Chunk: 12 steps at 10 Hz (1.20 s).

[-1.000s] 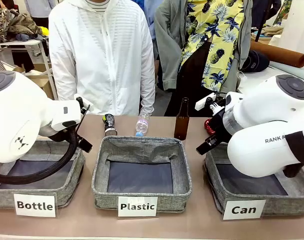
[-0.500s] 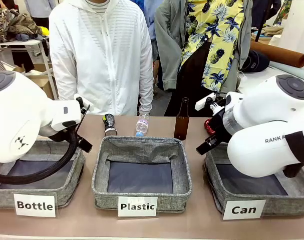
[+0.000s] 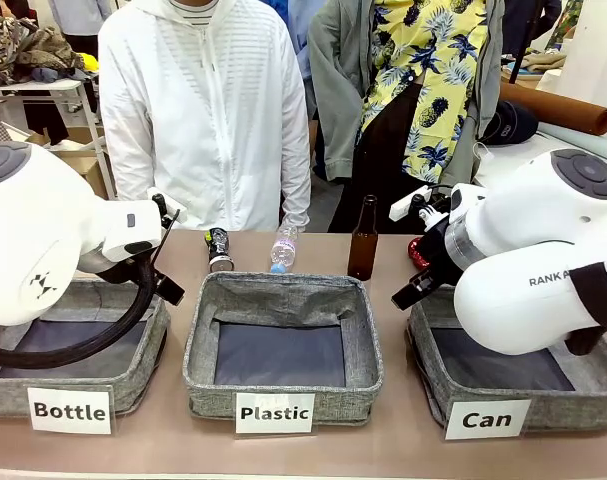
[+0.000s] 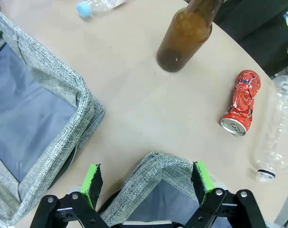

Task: Sort the can waste into the basket.
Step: Pick up the can waste from the table and place it in the right Fabric basket.

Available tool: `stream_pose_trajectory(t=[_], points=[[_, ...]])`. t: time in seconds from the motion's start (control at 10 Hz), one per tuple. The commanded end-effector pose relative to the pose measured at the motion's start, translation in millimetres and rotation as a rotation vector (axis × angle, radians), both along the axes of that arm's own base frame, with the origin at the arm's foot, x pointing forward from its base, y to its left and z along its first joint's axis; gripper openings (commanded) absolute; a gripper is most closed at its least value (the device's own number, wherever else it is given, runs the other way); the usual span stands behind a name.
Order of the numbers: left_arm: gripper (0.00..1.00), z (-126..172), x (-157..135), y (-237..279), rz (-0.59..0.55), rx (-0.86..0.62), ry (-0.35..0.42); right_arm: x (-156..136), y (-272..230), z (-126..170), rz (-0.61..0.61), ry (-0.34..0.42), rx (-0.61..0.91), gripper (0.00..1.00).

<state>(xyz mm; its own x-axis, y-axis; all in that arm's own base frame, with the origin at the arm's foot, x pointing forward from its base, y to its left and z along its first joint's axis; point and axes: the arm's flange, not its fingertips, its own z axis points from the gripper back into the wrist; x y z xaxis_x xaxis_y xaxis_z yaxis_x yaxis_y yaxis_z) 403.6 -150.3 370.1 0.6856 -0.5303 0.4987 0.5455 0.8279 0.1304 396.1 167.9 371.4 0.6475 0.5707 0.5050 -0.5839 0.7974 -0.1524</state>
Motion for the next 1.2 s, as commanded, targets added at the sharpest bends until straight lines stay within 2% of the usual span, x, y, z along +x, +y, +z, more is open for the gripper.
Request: stream_pose_trajectory(t=[0.0, 0.1, 0.2, 0.3, 0.4, 0.6, 0.7, 0.8, 0.9, 1.1], points=[[1.00, 0.0, 0.0, 0.0, 0.000, 0.000, 0.000, 0.0, 0.0, 0.0, 0.000, 0.000, 0.000, 1.00], [1.00, 21.2, -4.0, -6.0, -0.077, -0.047, 0.015, -0.7, 0.1, 18.5, -0.004, 0.045, -0.007, 1.00], [1.00, 58.7, -15.9, -11.0, -0.138, -0.152, 0.022, -4.6, -1.8, 51.3, -0.037, 0.089, 0.082, 1.00], [1.00, 109.1, -32.9, -11.3, -0.014, -0.279, 0.145, -15.9, -7.7, 97.6, -0.168, 0.148, 0.225, 1.00], [1.00, 142.5, -47.7, -2.7, -0.054, -0.377, 0.199, -35.2, -19.7, 135.9, -0.178, 0.253, 0.358, 1.00], [1.00, 168.9, -63.7, 43.6, -0.222, -0.539, 0.429, -77.6, -72.0, 170.0, -0.179, 0.358, 0.557, 1.00], [1.00, 172.2, -66.5, 78.3, -0.252, -0.628, 0.460, -98.2, -112.2, 171.5, -0.186, 0.382, 0.709, 1.00], [1.00, 168.5, -56.6, 131.4, -0.233, -0.754, 0.480, -116.8, -168.3, 161.9, -0.240, 0.364, 0.875, 1.00], [1.00, 155.6, -44.1, 182.8, -0.174, -0.897, 0.497, -129.9, -217.4, 143.4, -0.333, 0.332, 1.015, 1.00], [1.00, 114.9, -46.6, 252.4, -0.011, -1.154, 0.511, -152.9, -298.5, 100.2, -0.496, 0.348, 1.198, 1.00]])
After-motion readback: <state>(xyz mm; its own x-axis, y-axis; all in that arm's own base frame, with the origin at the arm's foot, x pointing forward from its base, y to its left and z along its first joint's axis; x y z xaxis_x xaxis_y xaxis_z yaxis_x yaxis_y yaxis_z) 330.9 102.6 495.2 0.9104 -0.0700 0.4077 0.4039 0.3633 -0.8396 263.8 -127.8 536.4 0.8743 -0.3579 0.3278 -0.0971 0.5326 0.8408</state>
